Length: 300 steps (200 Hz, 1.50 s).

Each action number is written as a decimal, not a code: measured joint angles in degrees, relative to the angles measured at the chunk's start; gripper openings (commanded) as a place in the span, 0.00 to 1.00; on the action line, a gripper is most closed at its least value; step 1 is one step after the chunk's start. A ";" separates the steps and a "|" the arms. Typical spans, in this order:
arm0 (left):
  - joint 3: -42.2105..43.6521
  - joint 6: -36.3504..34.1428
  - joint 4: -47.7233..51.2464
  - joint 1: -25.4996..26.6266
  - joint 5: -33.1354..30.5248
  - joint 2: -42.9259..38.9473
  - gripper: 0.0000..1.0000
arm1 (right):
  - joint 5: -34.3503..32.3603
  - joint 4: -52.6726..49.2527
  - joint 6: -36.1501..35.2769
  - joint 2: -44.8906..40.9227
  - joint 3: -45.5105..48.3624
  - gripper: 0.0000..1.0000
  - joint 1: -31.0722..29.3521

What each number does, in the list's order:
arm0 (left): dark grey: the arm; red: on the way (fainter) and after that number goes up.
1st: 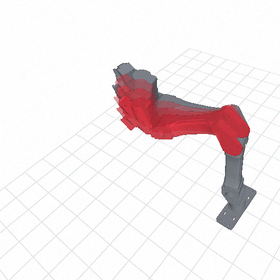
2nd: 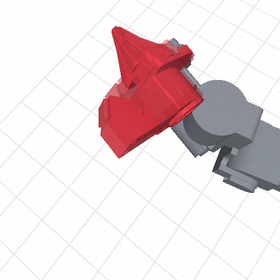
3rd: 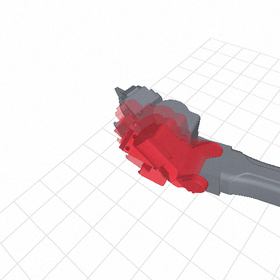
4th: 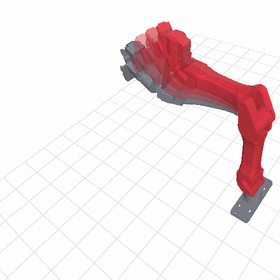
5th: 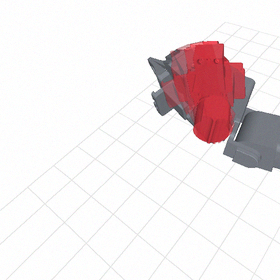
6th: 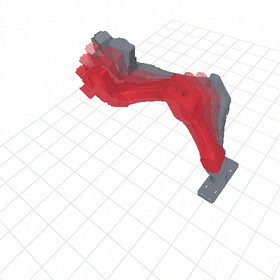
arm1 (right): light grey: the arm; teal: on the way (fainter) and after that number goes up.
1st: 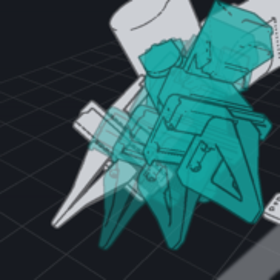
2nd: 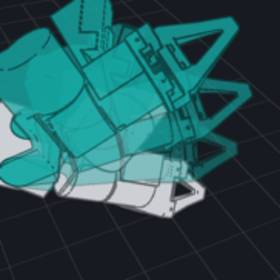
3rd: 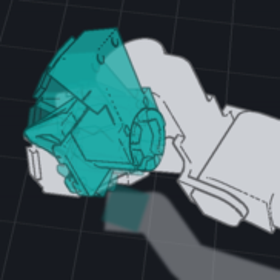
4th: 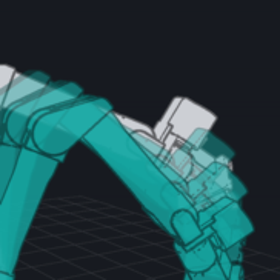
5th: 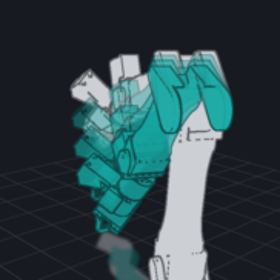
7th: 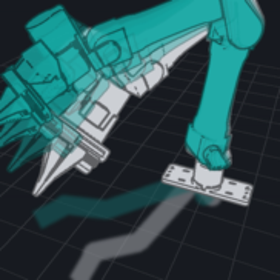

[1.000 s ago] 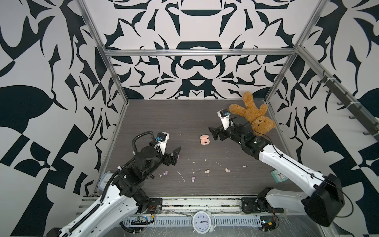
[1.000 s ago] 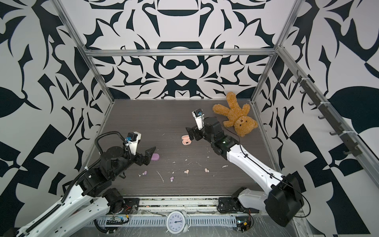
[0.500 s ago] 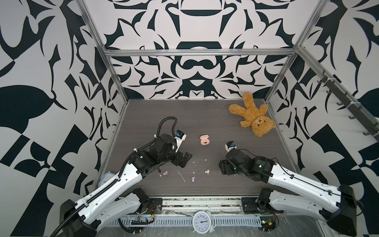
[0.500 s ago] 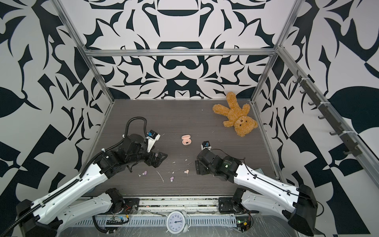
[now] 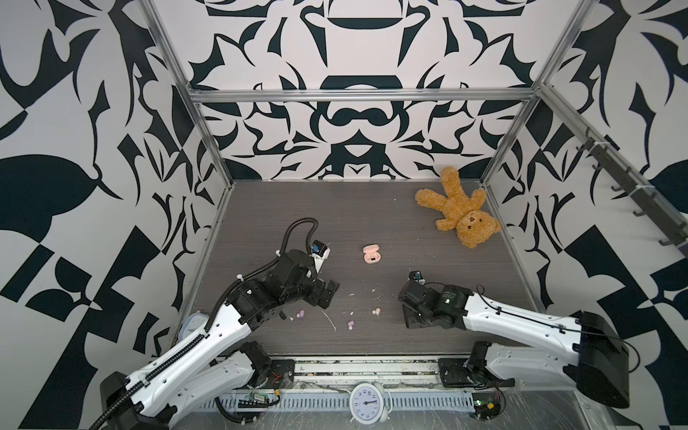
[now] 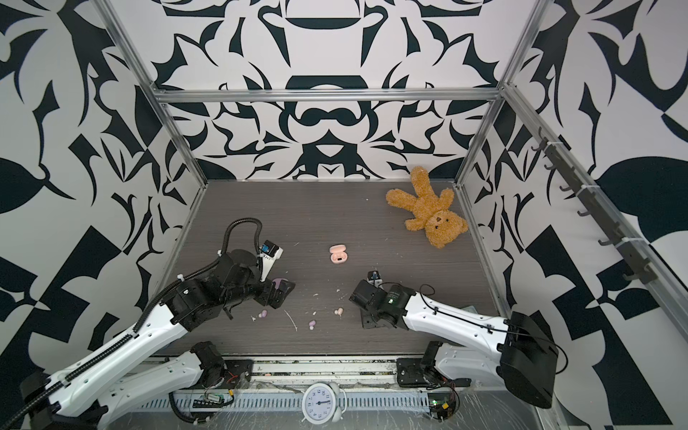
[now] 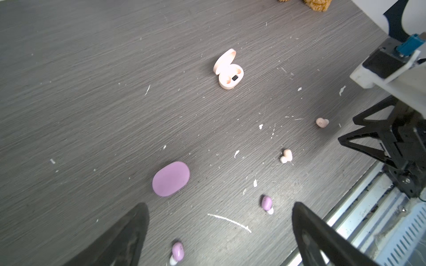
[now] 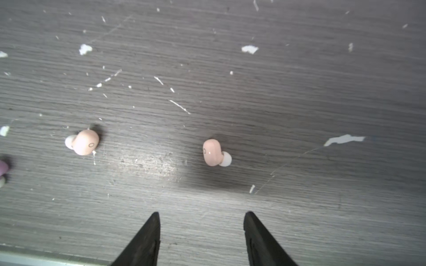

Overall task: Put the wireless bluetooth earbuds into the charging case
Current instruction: 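Move the right gripper back over the pale pink earbuds near the robot, then lower the right gripper and close it on one pale pink earbud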

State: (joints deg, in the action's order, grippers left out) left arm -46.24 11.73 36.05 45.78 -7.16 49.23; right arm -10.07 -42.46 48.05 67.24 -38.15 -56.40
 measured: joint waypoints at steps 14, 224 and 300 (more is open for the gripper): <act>0.20 0.39 -0.02 0.00 -0.63 -0.57 0.99 | 0.20 0.55 -0.55 1.49 0.00 0.51 0.00; 1.70 0.02 -0.68 0.00 -6.95 -0.35 0.99 | -2.01 4.68 -7.54 9.53 -2.54 0.29 4.63; 1.70 -0.17 -0.68 0.00 -6.95 -0.04 0.99 | -1.99 5.64 -7.78 11.34 -2.54 0.28 4.96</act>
State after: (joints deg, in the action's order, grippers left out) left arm -44.53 11.55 35.38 45.78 -14.11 49.19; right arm -12.05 -36.82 40.27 78.59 -40.69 -51.44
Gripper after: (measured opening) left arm 0.992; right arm 0.281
